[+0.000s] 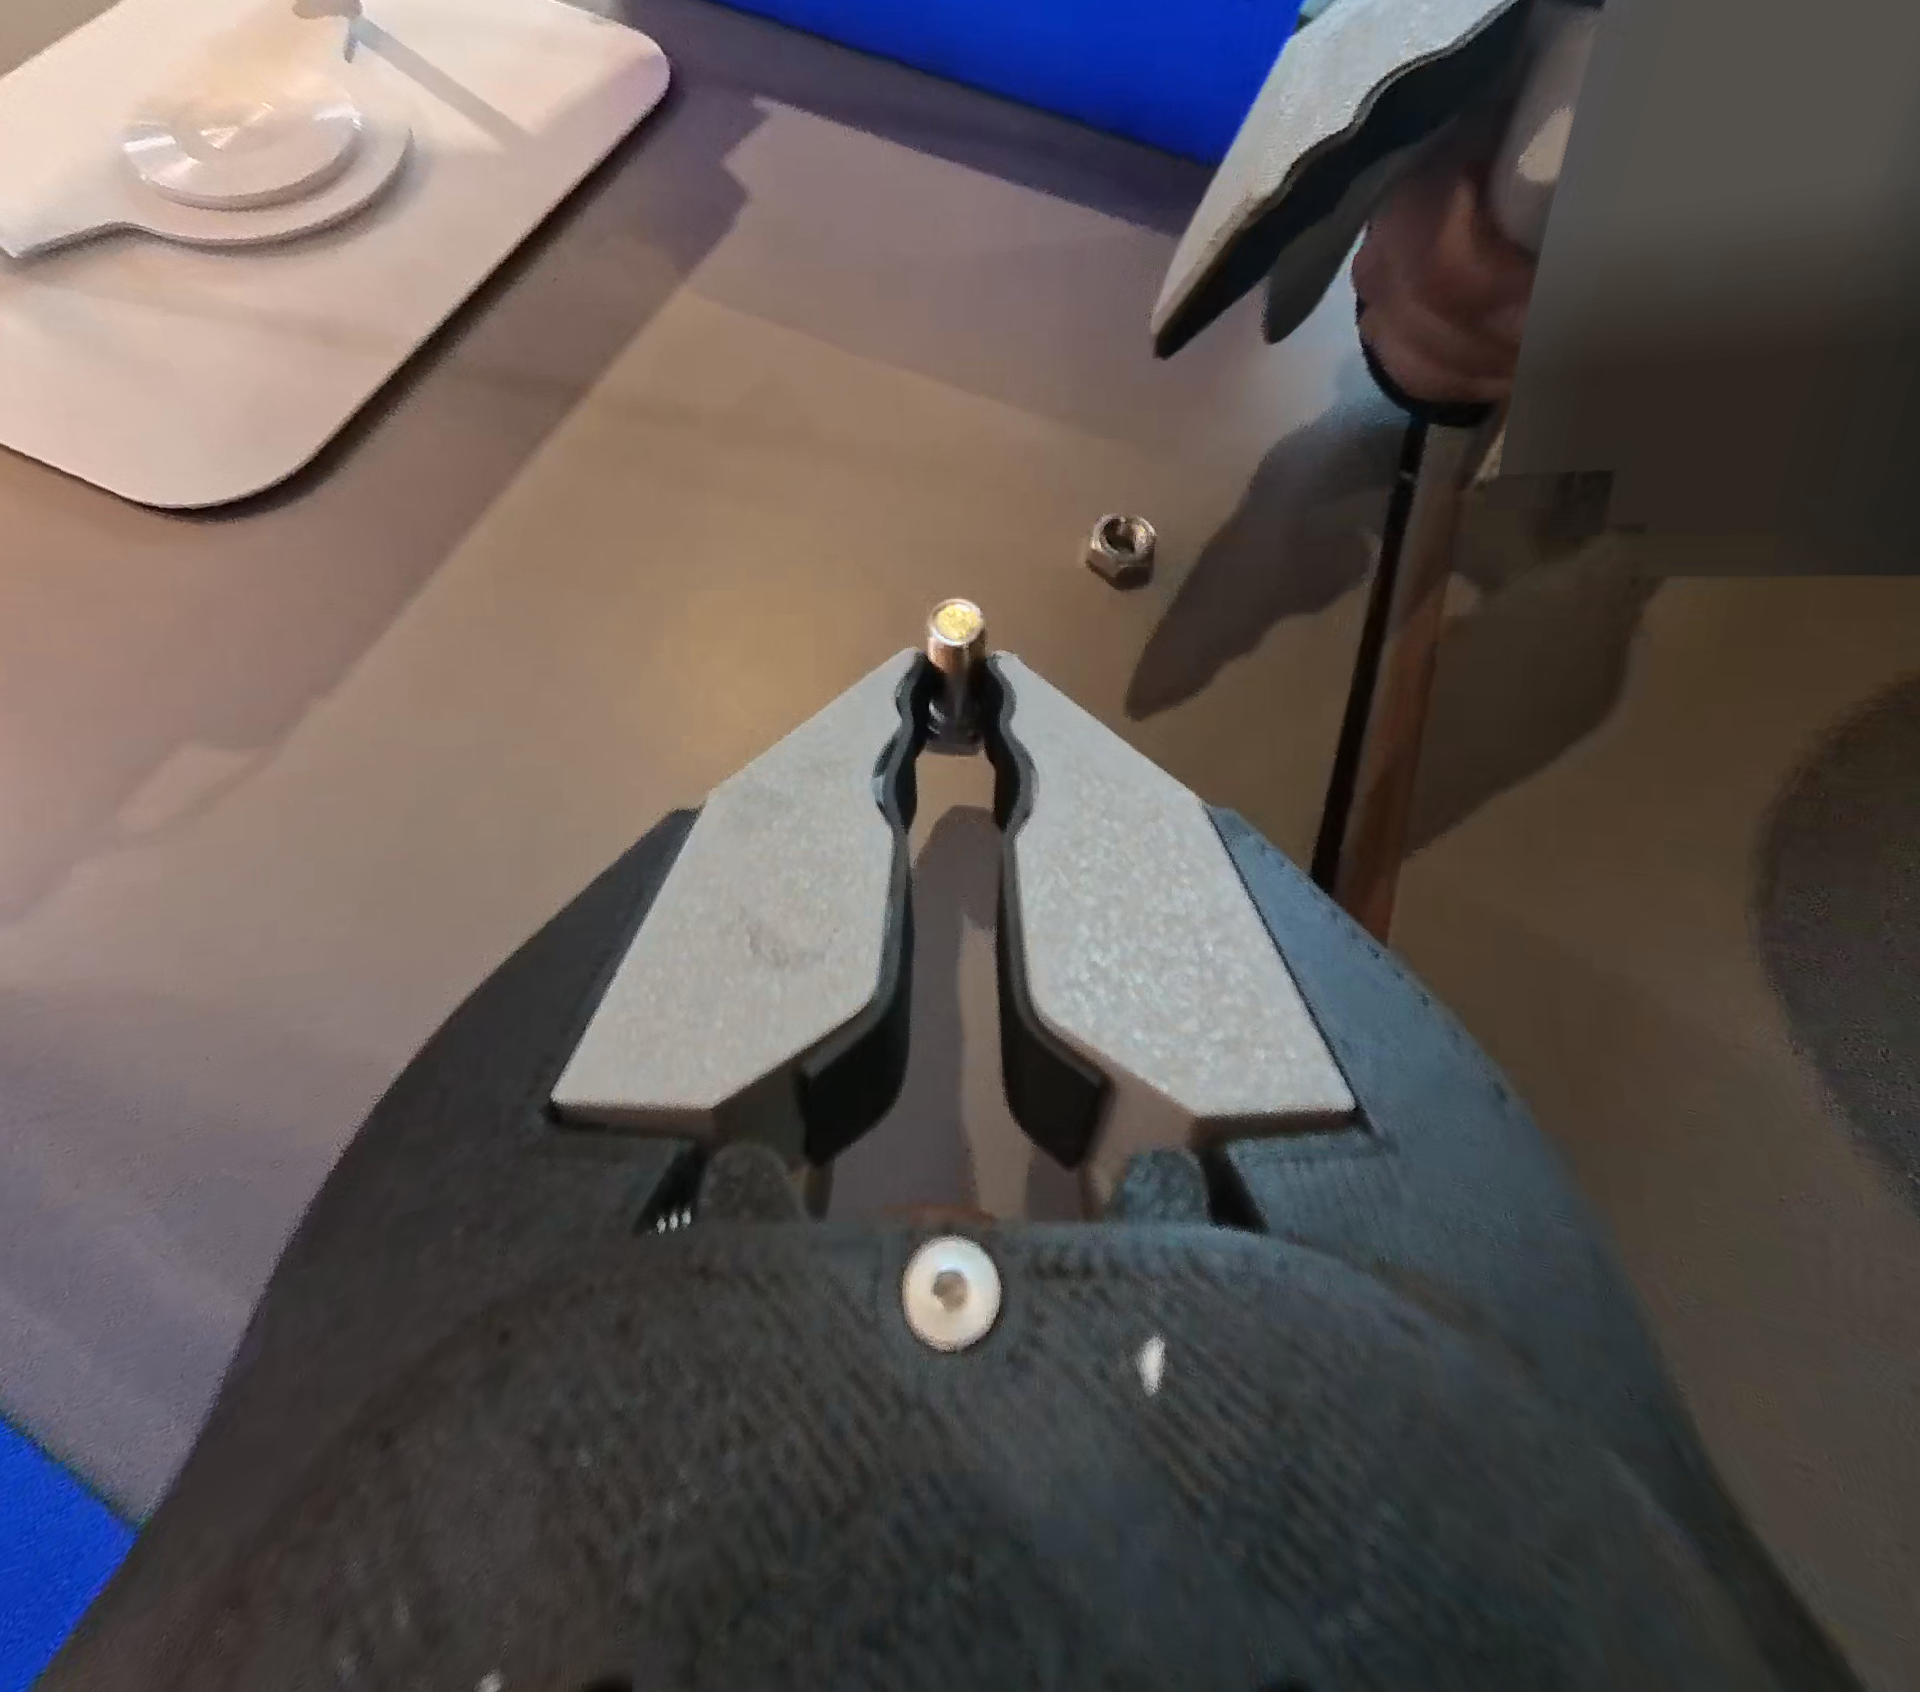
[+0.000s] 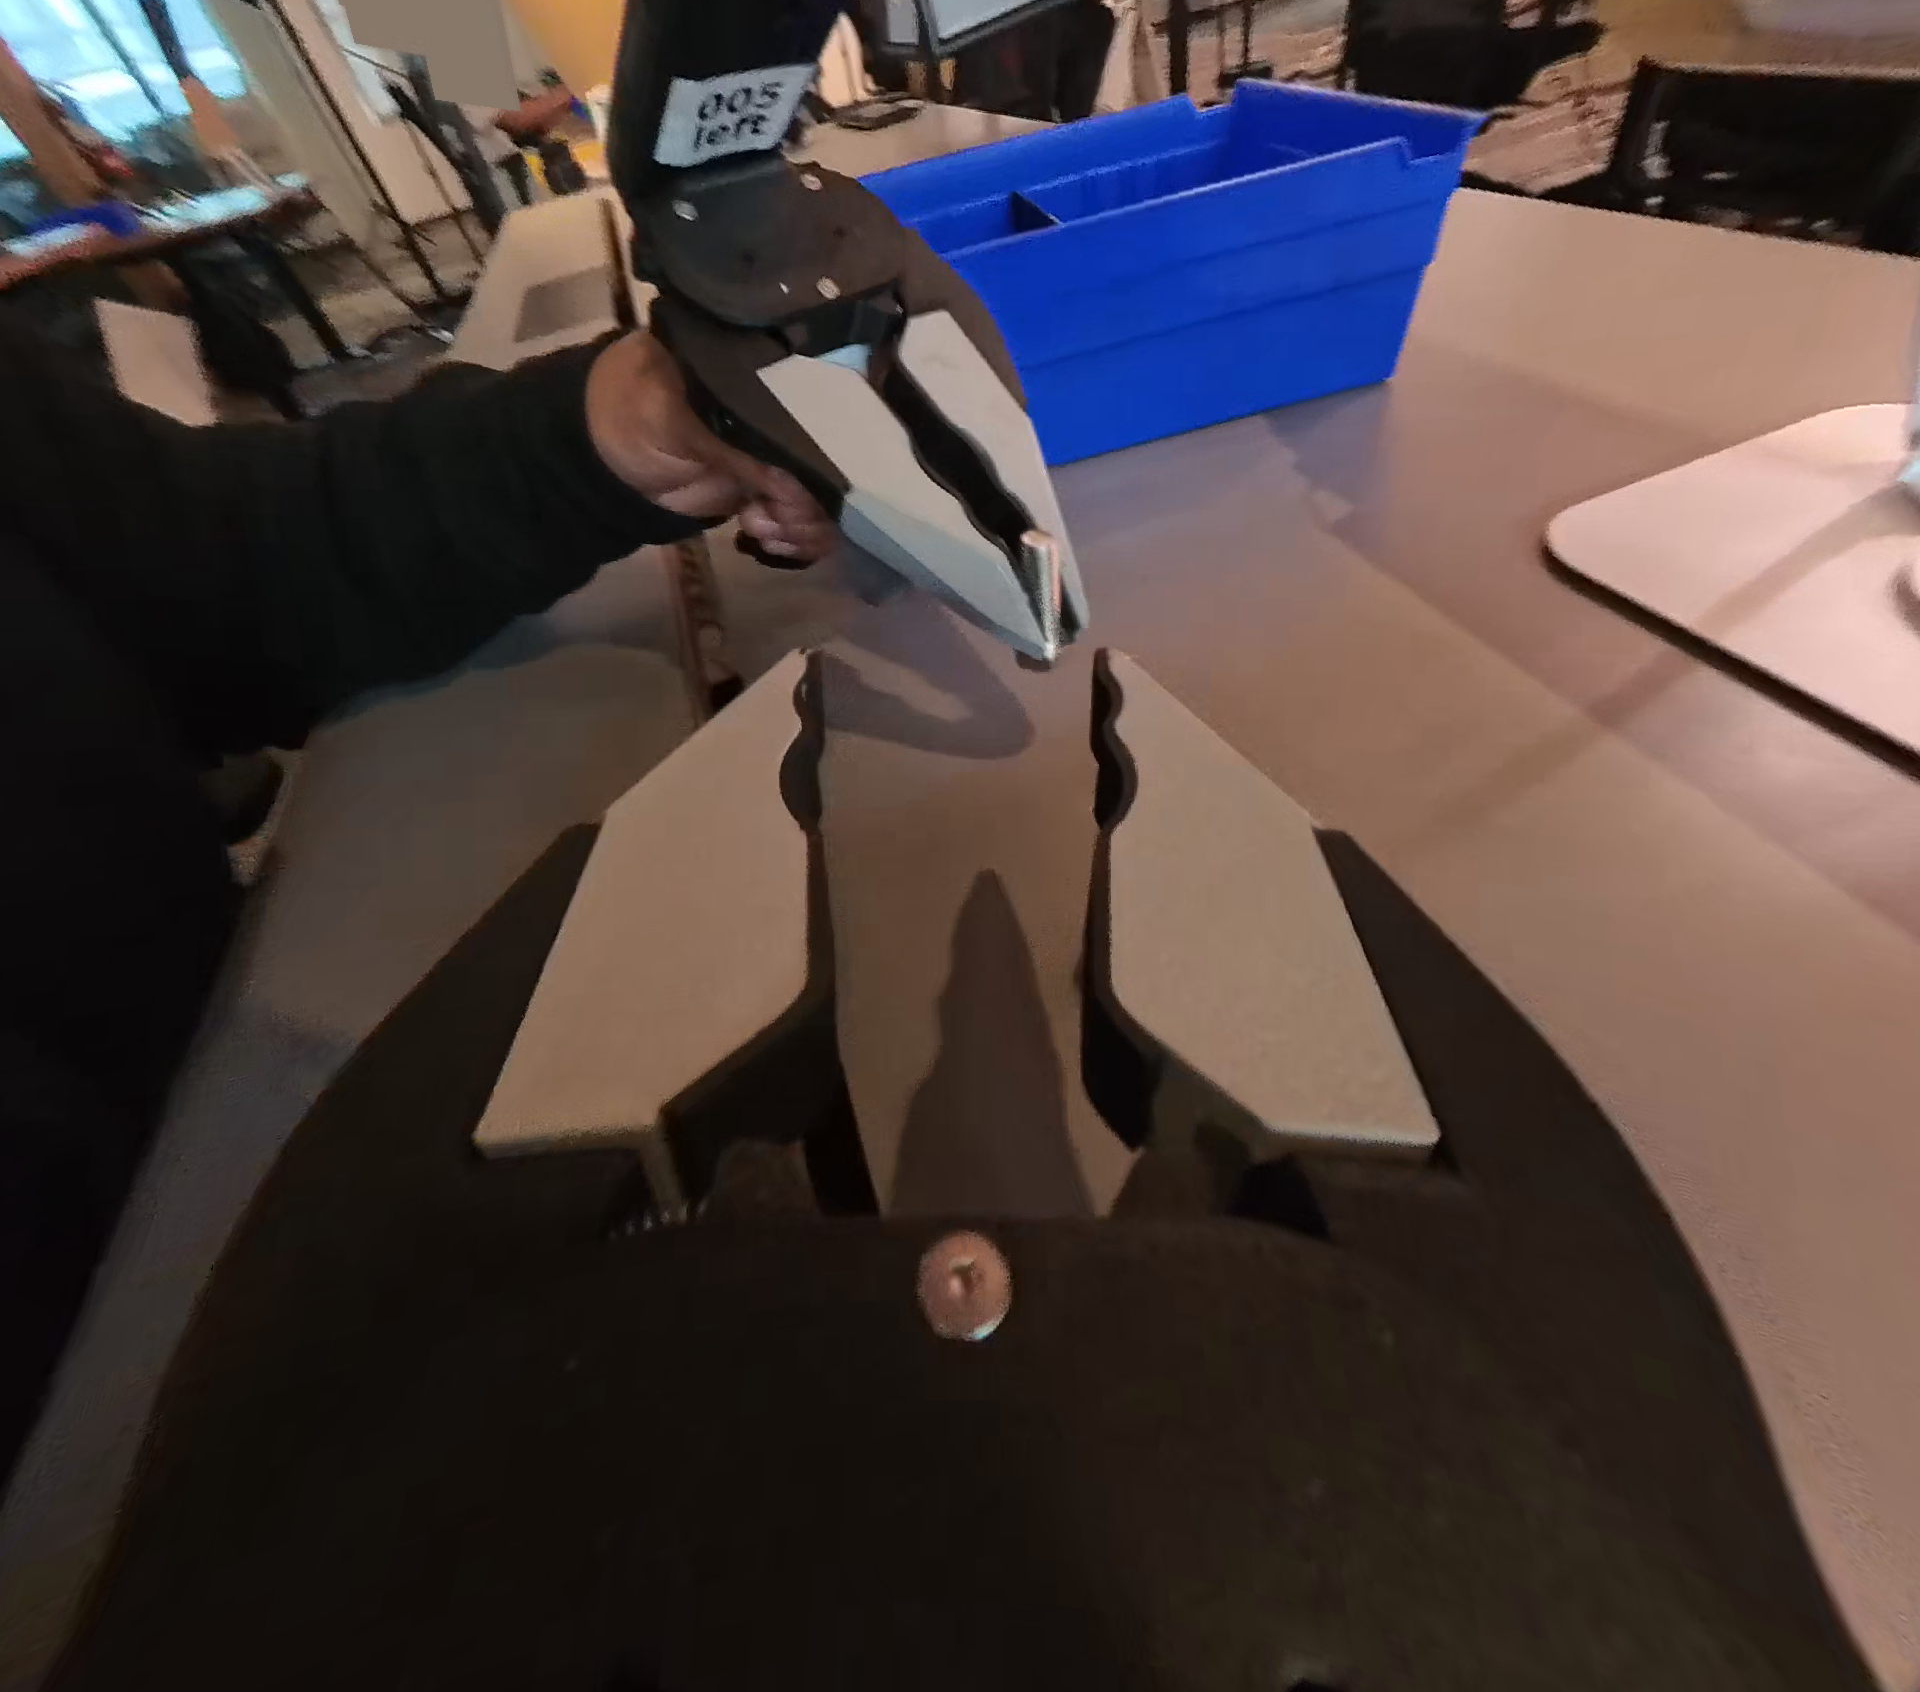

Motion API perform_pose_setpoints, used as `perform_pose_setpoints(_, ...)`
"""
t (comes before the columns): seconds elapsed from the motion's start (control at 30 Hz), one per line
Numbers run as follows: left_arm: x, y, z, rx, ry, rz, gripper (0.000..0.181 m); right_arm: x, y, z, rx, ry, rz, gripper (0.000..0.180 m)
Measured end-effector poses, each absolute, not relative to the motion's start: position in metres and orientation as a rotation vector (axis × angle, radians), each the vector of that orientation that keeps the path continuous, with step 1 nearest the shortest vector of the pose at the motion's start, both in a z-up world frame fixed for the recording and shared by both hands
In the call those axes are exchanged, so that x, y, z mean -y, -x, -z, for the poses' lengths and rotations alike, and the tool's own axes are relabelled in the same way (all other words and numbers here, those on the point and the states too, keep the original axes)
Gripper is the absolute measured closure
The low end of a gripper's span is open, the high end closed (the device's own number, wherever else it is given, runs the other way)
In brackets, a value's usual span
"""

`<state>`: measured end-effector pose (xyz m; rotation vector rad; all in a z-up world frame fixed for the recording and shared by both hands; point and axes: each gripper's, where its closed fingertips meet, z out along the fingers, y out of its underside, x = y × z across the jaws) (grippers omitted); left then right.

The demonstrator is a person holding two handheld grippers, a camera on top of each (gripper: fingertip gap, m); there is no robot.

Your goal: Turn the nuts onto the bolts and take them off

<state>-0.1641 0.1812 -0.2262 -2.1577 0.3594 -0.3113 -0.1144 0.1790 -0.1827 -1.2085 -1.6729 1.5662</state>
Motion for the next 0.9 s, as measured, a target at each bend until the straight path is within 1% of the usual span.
perform_pose_setpoints(0.17,-0.177,0.17,0.239,-0.394,2.214,0.27,0.174,-0.163,0.121,0.186,1.684,1.214,-1.638,0.129)
perform_pose_setpoints(0.3,-0.178,0.179,0.238,-0.318,2.203,0.299,0.174,-0.163,0.121,0.186,1.69,1.199,-1.614,0.129)
perform_pose_setpoints(0.4,-0.177,0.172,0.231,-0.302,2.185,0.363,0.174,-0.166,0.119,0.188,1.702,1.229,-1.605,0.125)
perform_pose_setpoints(0.6,-0.18,0.153,0.223,-0.369,2.172,0.34,0.174,-0.172,0.117,0.167,1.645,1.15,-1.521,0.127)
perform_pose_setpoints(0.9,-0.191,0.15,0.218,-0.314,2.123,0.334,0.174,-0.181,0.112,0.166,1.569,1.151,-1.388,0.131)
